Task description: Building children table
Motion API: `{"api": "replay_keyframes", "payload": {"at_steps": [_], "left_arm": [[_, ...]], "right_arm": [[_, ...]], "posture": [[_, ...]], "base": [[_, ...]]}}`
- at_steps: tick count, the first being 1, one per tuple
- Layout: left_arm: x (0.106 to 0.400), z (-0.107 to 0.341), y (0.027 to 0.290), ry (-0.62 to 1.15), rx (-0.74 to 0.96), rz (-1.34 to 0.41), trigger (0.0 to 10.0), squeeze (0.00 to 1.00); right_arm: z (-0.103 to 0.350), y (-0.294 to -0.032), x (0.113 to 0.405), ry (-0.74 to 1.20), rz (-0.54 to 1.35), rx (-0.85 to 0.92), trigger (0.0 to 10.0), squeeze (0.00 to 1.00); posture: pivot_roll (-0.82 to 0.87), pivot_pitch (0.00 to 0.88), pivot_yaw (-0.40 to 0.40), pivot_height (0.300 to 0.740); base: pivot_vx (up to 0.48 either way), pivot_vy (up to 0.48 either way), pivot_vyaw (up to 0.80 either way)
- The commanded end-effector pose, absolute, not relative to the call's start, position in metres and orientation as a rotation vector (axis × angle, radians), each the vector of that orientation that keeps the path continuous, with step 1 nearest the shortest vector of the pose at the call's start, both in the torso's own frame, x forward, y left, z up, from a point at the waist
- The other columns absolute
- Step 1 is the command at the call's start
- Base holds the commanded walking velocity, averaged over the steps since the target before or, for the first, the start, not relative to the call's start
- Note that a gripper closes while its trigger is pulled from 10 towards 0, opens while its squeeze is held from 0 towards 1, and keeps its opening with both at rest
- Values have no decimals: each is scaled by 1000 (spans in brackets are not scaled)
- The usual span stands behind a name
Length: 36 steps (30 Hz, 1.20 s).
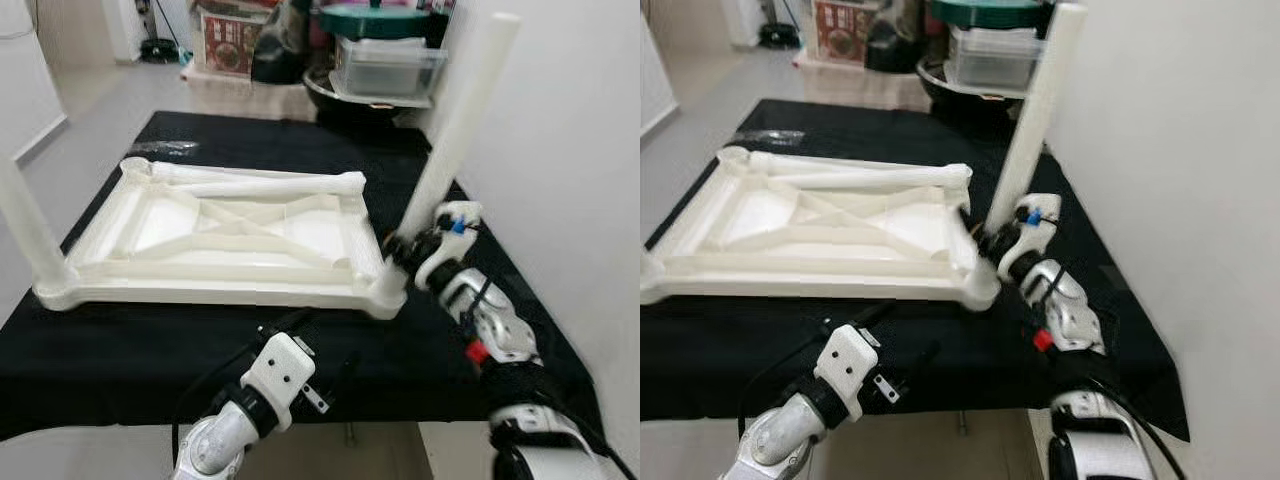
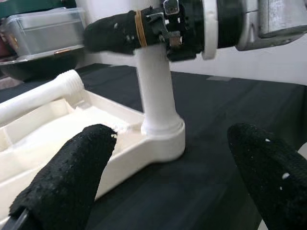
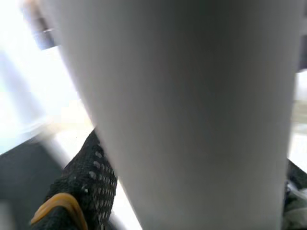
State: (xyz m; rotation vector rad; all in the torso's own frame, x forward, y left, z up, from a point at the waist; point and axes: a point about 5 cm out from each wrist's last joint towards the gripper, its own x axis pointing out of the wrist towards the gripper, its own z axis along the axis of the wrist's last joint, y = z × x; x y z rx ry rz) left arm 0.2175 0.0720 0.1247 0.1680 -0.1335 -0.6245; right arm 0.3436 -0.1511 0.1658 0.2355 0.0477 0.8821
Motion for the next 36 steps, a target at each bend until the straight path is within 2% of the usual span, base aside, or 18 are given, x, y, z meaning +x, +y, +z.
{"api": "replay_keyframes", "payload": {"at_steps": [1,8,9,10,18,20,21,23,24,25,27,28,29,30,31,32,33,36], "left_arm": [[217,122,71,-125,163,-625,10000,0],[217,123,72,-127,165,-623,10000,0],[217,123,72,-127,166,-622,10000,0],[217,123,72,-128,167,-622,10000,0],[218,123,72,-128,167,-620,10000,0],[217,123,72,-127,167,-620,10000,0],[217,123,72,-127,167,-620,10000,0],[217,123,71,-127,166,-622,10000,0],[217,123,71,-127,166,-622,10000,0],[217,123,71,-127,166,-622,10000,0],[217,123,71,-127,166,-622,10000,0],[217,123,71,-126,165,-622,10000,0],[217,123,71,-126,165,-622,10000,0],[217,123,71,-126,166,-623,10000,0],[217,123,71,-126,166,-623,10000,0],[217,123,71,-126,166,-623,10000,0],[217,123,71,-126,166,-623,10000,0],[217,123,72,-124,166,-623,10000,0]], "right_arm": [[165,-135,329,84,1121,225,10000,0],[165,-132,321,96,1268,187,10000,0],[166,-131,323,86,1285,189,1529,0],[168,-131,328,74,1261,186,0,0],[168,-136,346,53,1066,172,0,0],[160,-150,362,72,763,162,0,0],[160,-150,362,72,763,162,0,0],[149,-174,375,114,376,148,0,0],[149,-174,375,114,376,148,0,0],[143,-185,377,149,216,150,0,0],[143,-185,377,149,216,150,0,0],[135,-199,375,183,29,124,0,0],[135,-199,375,183,29,124,0,0],[128,-212,370,207,-175,120,0,0],[128,-212,370,207,-175,120,0,0],[121,-219,361,225,-366,144,0,0],[121,-219,361,225,-366,144,0,0],[111,-217,350,258,-566,224,0,0]], "posture": [[114,0,-121,740],[118,0,-119,740],[121,0,-124,740],[120,0,-123,740],[118,0,-122,740],[112,0,-119,740],[112,0,-119,740],[115,0,-122,740],[115,0,-122,740],[111,0,-119,740],[111,0,-119,740],[109,0,-118,740],[109,0,-118,740],[112,0,-120,740],[112,0,-120,740],[114,0,-120,740],[114,0,-120,740],[114,0,-117,740]], "base": [[0,0,0],[0,0,0],[0,0,0],[0,0,0],[0,0,0],[0,0,0],[0,0,0],[0,0,0],[0,0,0],[0,0,0],[0,0,0],[0,0,0],[0,0,0],[0,0,0],[0,0,0],[0,0,0],[0,0,0],[0,0,0]]}}
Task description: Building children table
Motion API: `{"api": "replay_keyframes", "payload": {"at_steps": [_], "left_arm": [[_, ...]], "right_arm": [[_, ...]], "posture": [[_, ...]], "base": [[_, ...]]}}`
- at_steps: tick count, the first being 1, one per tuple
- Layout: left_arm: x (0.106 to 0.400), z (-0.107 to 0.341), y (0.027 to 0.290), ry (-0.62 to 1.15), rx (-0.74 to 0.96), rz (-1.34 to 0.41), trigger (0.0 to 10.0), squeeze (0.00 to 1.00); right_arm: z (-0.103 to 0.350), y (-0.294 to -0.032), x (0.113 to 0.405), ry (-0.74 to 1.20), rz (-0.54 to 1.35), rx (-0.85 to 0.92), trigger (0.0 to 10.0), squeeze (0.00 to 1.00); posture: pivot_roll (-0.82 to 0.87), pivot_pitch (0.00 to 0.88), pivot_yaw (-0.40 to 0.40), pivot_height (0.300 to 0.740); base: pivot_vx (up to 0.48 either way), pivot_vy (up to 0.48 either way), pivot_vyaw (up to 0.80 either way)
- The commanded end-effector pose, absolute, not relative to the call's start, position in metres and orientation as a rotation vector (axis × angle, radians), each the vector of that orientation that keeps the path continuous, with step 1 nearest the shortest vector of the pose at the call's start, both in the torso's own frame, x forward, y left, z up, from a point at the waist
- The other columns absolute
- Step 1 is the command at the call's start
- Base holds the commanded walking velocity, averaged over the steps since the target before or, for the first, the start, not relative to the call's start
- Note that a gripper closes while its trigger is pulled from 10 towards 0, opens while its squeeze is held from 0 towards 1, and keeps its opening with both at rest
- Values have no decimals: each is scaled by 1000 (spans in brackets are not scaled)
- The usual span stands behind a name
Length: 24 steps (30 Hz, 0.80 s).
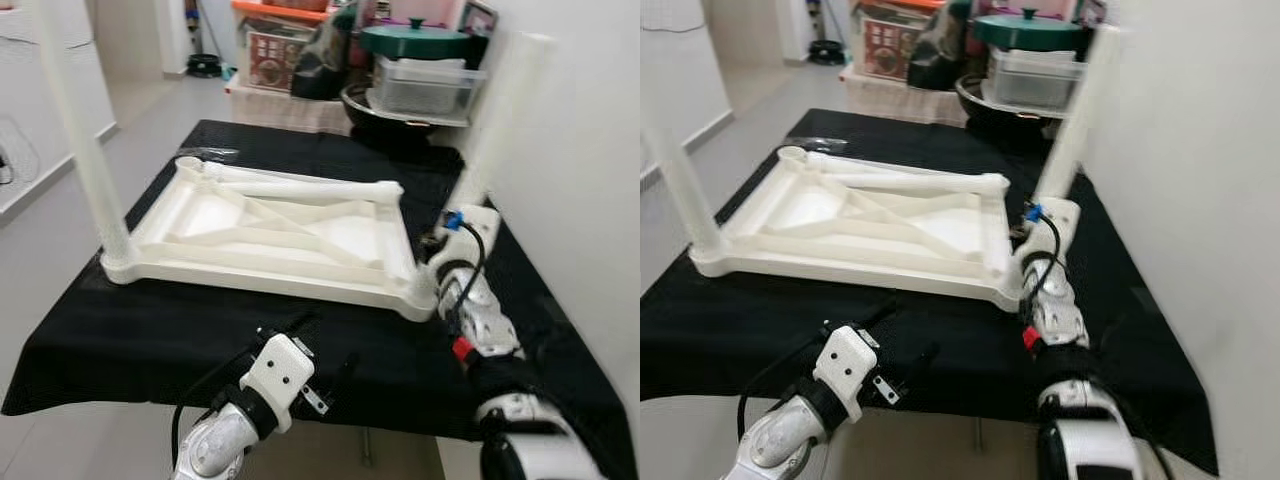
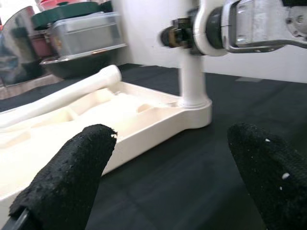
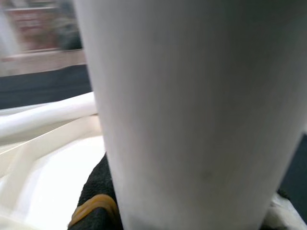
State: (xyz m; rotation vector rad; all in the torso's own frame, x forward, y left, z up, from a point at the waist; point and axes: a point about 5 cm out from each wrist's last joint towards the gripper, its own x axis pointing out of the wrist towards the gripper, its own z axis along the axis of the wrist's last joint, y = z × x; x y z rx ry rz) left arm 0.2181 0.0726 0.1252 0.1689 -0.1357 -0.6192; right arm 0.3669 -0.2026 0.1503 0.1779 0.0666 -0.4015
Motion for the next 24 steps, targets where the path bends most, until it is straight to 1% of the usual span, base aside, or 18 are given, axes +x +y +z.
{"api": "replay_keyframes", "payload": {"at_steps": [1,2,4,5,6,7,8,10,12,13,14,15,16,18,19,20,22,24], "left_arm": [[217,123,72,-125,167,-623,10000,0],[217,123,72,-125,167,-623,10000,0],[217,123,72,-124,167,-622,10000,0],[217,123,72,-124,167,-622,10000,0],[217,123,72,-124,167,-621,10000,0],[217,123,72,-124,167,-621,10000,0],[217,123,72,-124,167,-621,10000,0],[217,123,72,-123,167,-620,10000,0],[217,122,72,-123,166,-622,10000,0],[217,122,72,-123,166,-623,10000,0],[217,122,72,-123,166,-623,10000,0],[217,122,71,-123,167,-623,10000,0],[217,122,71,-123,167,-623,10000,0],[218,123,71,-125,166,-622,10000,0],[218,122,72,-125,166,-621,10000,0],[218,122,72,-125,166,-621,10000,0],[218,122,72,-125,167,-620,10000,0],[218,122,72,-126,167,-621,10000,0]], "right_arm": [[108,-212,348,272,-603,262,0,0],[108,-212,348,272,-603,262,0,0],[105,-201,350,289,-605,328,0,0],[106,-199,352,284,-592,343,10000,0],[111,-195,358,248,-550,367,10000,686],[111,-195,358,248,-550,367,10000,686],[117,-192,362,209,-518,388,10000,1000],[130,-185,370,126,-427,437,10000,1000],[145,-183,376,37,-325,399,10000,1000],[152,-182,379,0,-262,430,10000,0],[152,-182,379,0,-262,430,10000,0],[162,-182,381,-54,-181,466,10000,0],[162,-182,381,-54,-181,466,10000,0],[174,-183,382,-111,-44,484,10000,0],[180,-182,383,-121,84,508,10000,0],[180,-182,383,-121,84,508,10000,0],[185,-179,381,-124,282,527,10000,0],[187,-172,371,-112,558,498,10000,0]], "posture": [[114,0,-120,740],[114,0,-120,740],[116,0,-122,740],[116,0,-121,740],[117,0,-122,740],[117,0,-122,740],[116,0,-122,740],[115,0,-121,740],[111,0,-120,740],[108,0,-116,740],[108,0,-116,740],[112,0,-121,740],[112,0,-121,740],[111,0,-121,740],[111,0,-120,740],[111,0,-120,740],[110,0,-120,740],[110,0,-119,740]], "base": [[0,0,0],[0,0,0],[0,0,0],[0,0,0],[0,0,0],[0,0,0],[0,0,0],[0,0,0],[0,0,0],[0,0,0],[0,0,0],[0,0,0],[0,0,0],[0,0,0],[0,0,0],[0,0,0],[0,0,0],[0,0,0]]}}
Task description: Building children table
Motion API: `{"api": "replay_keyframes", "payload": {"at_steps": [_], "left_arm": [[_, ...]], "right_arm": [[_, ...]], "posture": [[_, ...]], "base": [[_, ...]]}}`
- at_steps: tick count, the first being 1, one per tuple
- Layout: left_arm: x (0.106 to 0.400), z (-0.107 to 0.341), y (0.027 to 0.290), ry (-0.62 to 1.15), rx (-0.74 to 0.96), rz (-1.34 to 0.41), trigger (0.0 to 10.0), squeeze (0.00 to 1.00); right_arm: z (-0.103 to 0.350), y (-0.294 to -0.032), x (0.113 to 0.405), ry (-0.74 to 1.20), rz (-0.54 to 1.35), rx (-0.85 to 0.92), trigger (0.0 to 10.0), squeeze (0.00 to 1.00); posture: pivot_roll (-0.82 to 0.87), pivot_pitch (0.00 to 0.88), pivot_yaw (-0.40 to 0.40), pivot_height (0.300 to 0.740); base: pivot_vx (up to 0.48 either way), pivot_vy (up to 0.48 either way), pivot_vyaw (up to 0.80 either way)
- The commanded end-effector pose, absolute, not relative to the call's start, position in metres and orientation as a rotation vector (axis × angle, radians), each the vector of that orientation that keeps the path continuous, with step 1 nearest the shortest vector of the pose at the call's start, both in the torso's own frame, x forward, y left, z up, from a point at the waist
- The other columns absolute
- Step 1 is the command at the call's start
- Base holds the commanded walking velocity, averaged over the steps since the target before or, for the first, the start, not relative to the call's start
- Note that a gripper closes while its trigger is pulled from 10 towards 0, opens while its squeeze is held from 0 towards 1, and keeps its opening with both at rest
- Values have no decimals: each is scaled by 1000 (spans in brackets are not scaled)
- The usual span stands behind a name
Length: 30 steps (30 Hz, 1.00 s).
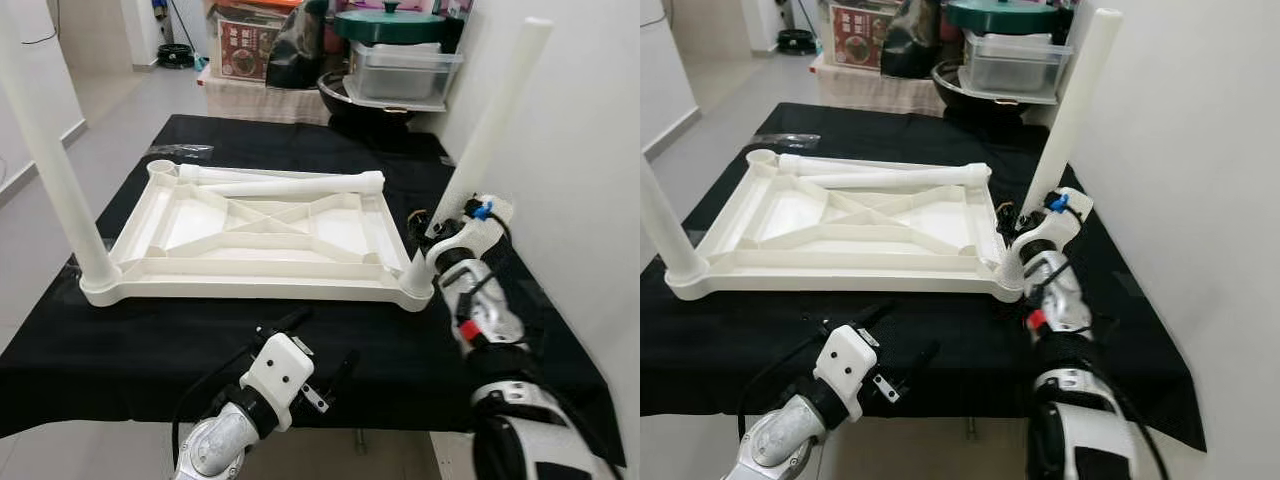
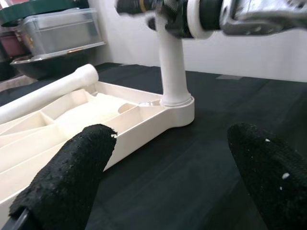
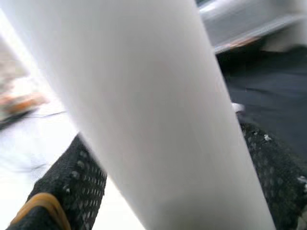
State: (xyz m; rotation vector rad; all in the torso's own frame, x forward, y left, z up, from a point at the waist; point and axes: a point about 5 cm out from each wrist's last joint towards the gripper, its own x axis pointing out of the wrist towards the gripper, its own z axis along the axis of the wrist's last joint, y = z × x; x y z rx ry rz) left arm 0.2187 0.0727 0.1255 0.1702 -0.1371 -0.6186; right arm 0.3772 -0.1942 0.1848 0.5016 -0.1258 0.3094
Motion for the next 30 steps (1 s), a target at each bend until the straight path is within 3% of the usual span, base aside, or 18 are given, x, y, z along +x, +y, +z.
{"api": "replay_keyframes", "payload": {"at_steps": [1,2,3,5,12,13,17,18,27,28,29,30], "left_arm": [[218,122,72,-126,167,-621,10000,0],[218,122,72,-126,168,-621,10000,0],[218,122,72,-126,168,-621,10000,0],[218,122,72,-127,168,-622,10000,0],[218,123,72,-127,170,-621,10000,0],[218,123,73,-127,171,-619,10000,0],[218,123,73,-126,173,-618,10000,0],[218,123,73,-126,172,-617,10000,0],[218,123,73,-125,171,-617,10000,0],[218,123,73,-125,171,-618,10000,0],[218,123,73,-124,171,-618,10000,0],[218,123,73,-124,171,-618,10000,0]], "right_arm": [[187,-172,371,-112,558,498,10000,0],[185,-168,364,-94,706,465,10000,0],[185,-168,364,-94,706,465,10000,0],[176,-160,345,-10,984,376,10000,0],[173,-152,325,53,1293,347,10000,0],[173,-150,327,49,1283,335,4706,0],[173,-149,330,48,1273,324,4706,0],[172,-149,336,41,1218,314,0,0],[166,-160,346,47,1038,255,0,0],[162,-176,364,79,730,219,0,0],[159,-188,372,103,546,210,0,0],[159,-188,372,103,546,210,0,0]], "posture": [[110,0,-119,740],[111,0,-119,740],[111,0,-119,740],[114,0,-122,740],[121,0,-124,740],[123,0,-124,740],[124,0,-125,740],[124,0,-125,740],[118,0,-121,740],[116,0,-120,740],[114,0,-118,740],[114,0,-118,740]], "base": [[0,0,0],[0,0,0],[0,0,0],[0,0,0],[0,0,0],[0,0,0],[0,0,0],[0,0,0],[0,0,0],[0,0,0],[0,0,0],[0,0,0]]}}
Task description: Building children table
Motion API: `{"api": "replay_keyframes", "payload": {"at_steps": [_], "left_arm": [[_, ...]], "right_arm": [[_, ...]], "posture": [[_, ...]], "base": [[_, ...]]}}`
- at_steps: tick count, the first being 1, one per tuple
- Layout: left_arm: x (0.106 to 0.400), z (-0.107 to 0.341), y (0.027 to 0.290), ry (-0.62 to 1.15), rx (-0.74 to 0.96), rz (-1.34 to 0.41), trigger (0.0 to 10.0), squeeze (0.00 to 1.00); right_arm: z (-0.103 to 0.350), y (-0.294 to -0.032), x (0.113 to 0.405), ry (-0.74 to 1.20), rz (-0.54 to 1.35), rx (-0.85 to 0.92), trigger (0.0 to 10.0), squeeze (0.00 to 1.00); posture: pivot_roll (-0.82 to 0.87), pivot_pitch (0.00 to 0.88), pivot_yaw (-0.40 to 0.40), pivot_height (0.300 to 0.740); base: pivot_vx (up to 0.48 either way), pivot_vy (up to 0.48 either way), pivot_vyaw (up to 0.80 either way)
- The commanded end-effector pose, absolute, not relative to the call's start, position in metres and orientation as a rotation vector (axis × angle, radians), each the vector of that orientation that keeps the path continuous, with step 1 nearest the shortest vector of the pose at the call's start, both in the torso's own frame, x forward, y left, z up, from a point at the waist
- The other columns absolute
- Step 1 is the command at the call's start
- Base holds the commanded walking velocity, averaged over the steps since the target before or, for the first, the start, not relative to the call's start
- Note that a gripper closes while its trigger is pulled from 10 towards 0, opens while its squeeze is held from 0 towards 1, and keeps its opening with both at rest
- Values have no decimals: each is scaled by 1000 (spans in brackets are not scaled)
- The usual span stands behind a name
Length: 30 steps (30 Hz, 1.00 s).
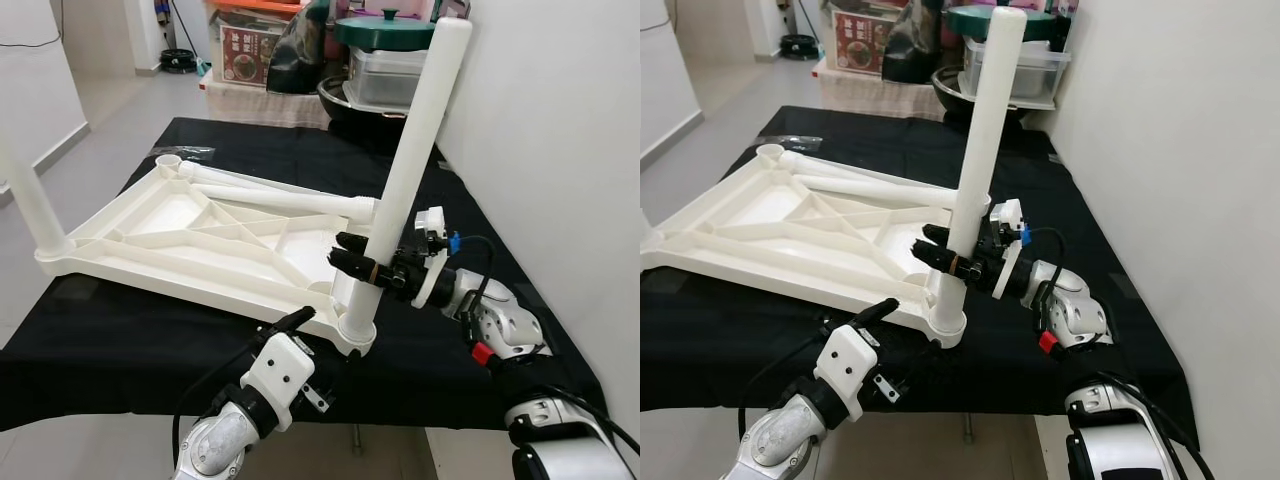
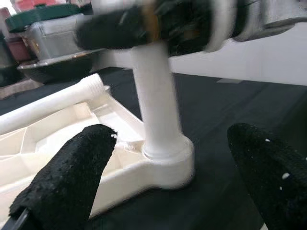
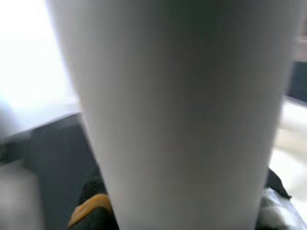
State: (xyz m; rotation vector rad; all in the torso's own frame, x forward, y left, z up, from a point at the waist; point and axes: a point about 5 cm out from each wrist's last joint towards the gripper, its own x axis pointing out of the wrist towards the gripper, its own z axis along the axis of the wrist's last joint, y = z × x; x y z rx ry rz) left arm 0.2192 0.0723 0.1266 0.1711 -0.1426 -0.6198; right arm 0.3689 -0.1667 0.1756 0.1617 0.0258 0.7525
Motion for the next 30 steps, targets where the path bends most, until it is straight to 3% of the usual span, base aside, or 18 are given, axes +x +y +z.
{"api": "replay_keyframes", "payload": {"at_steps": [1,2,3,5,7,9,11,12,13,16,26,27,30], "left_arm": [[218,122,73,-124,172,-619,10000,0],[218,122,73,-124,172,-619,10000,0],[218,122,73,-124,172,-619,10000,0],[218,122,73,-124,173,-621,10000,0],[218,122,73,-124,173,-621,10000,0],[218,123,73,-124,172,-620,10000,0],[218,123,73,-124,172,-620,10000,0],[218,123,73,-124,172,-619,10000,0],[218,123,73,-124,172,-619,10000,0],[218,123,72,-125,172,-621,10000,0],[218,123,73,-125,173,-619,10000,0],[218,123,73,-124,173,-618,10000,0],[218,123,73,-124,173,-618,10000,0]], "right_arm": [[156,-196,376,120,429,204,0,0],[152,-207,379,145,299,207,0,0],[152,-207,379,145,299,207,0,0],[145,-231,379,177,38,151,0,0],[145,-231,379,177,38,151,0,0],[140,-263,372,206,-270,111,0,0],[140,-263,372,206,-270,111,0,0],[139,-276,367,219,-403,113,0,0],[139,-276,367,219,-403,113,0,0],[133,-294,355,242,-745,159,0,0],[135,-284,355,196,-941,275,0,0],[136,-282,357,194,-926,278,10000,0],[136,-280,358,196,-924,278,10000,0]], "posture": [[114,0,-118,740],[112,0,-115,740],[112,0,-115,740],[114,0,-116,740],[114,0,-116,740],[117,0,-118,740],[117,0,-118,740],[114,0,-116,740],[114,0,-116,740],[115,0,-116,740],[120,0,-119,740],[120,0,-120,740],[118,0,-119,740]], "base": [[0,0,0],[0,0,0],[0,0,0],[0,0,0],[0,0,0],[0,0,0],[0,0,0],[0,0,0],[0,0,0],[0,0,0],[0,0,0],[0,0,0],[0,0,0]]}}
